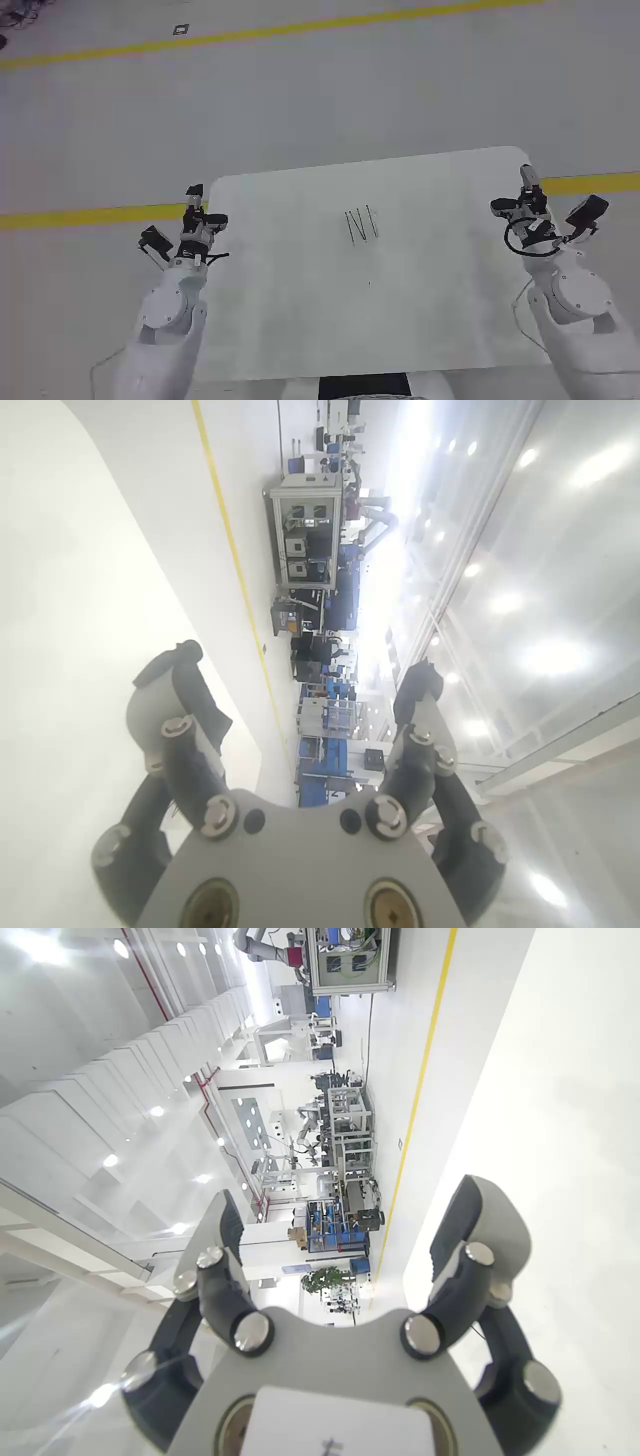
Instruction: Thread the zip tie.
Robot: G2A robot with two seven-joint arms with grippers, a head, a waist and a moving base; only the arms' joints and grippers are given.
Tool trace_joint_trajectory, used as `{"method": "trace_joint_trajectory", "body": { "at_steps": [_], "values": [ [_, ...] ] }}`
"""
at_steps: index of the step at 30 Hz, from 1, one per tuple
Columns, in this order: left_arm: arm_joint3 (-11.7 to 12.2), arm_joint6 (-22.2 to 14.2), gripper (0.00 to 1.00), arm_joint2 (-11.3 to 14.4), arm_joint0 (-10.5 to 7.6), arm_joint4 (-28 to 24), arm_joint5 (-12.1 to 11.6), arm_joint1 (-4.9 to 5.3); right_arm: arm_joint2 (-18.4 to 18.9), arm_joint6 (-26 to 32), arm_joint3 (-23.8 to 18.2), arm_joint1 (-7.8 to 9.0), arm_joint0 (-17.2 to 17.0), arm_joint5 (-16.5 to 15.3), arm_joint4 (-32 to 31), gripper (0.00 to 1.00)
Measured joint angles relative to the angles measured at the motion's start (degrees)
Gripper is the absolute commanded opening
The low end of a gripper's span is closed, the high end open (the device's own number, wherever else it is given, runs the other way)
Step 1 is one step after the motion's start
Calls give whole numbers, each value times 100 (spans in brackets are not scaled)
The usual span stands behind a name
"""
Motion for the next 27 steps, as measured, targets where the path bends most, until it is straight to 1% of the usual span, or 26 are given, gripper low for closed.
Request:
{"method": "trace_joint_trajectory", "body": {
  "at_steps": [3,5,7,9,11,27],
  "values": [
    [-46,-35,100,45,-35,54,-16,1,0,0,0,0,0,0,0,100],
    [-138,-56,100,215,-136,387,21,-4,0,0,0,0,0,0,0,100],
    [-186,-59,100,358,-193,667,110,-11,0,0,0,0,0,0,0,100],
    [-249,-119,100,527,-223,1085,294,-7,0,0,0,0,0,0,0,100],
    [-285,-163,100,635,-233,1405,410,-4,0,0,0,0,0,0,0,100],
    [-283,-162,100,634,-232,1381,407,-4,0,0,0,0,0,0,0,100]
  ]
}}
